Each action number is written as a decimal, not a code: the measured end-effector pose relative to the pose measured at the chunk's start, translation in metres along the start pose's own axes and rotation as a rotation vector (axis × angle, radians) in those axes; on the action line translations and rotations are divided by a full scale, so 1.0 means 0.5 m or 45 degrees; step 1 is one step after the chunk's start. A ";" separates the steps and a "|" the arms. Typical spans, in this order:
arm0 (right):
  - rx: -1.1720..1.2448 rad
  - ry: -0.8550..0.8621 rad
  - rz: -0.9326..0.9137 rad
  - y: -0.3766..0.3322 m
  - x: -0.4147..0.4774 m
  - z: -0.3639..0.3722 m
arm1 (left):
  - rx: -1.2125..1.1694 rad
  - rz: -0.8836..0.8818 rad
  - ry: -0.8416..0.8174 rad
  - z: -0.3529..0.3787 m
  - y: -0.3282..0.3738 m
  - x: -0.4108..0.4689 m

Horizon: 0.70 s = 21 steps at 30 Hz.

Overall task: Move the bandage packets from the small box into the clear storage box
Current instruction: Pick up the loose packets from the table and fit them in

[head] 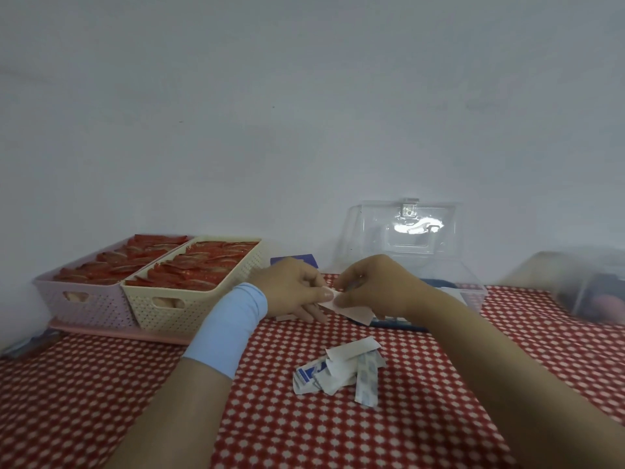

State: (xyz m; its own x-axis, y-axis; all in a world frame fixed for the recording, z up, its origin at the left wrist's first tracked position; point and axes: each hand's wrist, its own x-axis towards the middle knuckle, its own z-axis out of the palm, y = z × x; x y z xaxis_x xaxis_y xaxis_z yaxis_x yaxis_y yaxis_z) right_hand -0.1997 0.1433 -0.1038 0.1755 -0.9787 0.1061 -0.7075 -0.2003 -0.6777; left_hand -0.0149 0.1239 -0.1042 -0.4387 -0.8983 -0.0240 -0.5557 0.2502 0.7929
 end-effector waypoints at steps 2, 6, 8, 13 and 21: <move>0.046 -0.023 0.005 0.016 -0.005 0.000 | -0.019 -0.020 0.012 0.001 -0.003 0.002; 0.093 -0.046 0.050 0.041 -0.006 -0.007 | -0.054 -0.020 0.137 0.000 -0.009 0.014; 0.118 -0.062 0.043 0.046 -0.006 -0.014 | -0.063 0.003 0.195 0.003 -0.007 0.016; 0.679 -0.401 0.208 0.048 -0.014 -0.025 | 0.089 0.135 0.301 -0.002 -0.002 0.006; 1.127 -0.593 0.248 0.065 -0.011 -0.032 | 0.074 0.241 0.217 -0.009 0.012 -0.008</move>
State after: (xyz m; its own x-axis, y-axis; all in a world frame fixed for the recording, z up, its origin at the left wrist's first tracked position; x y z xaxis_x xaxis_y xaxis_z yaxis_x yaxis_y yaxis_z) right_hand -0.2348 0.1412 -0.1147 0.4942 -0.8386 -0.2291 -0.0249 0.2497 -0.9680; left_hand -0.0133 0.1276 -0.0965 -0.4164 -0.8800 0.2284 -0.5168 0.4358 0.7369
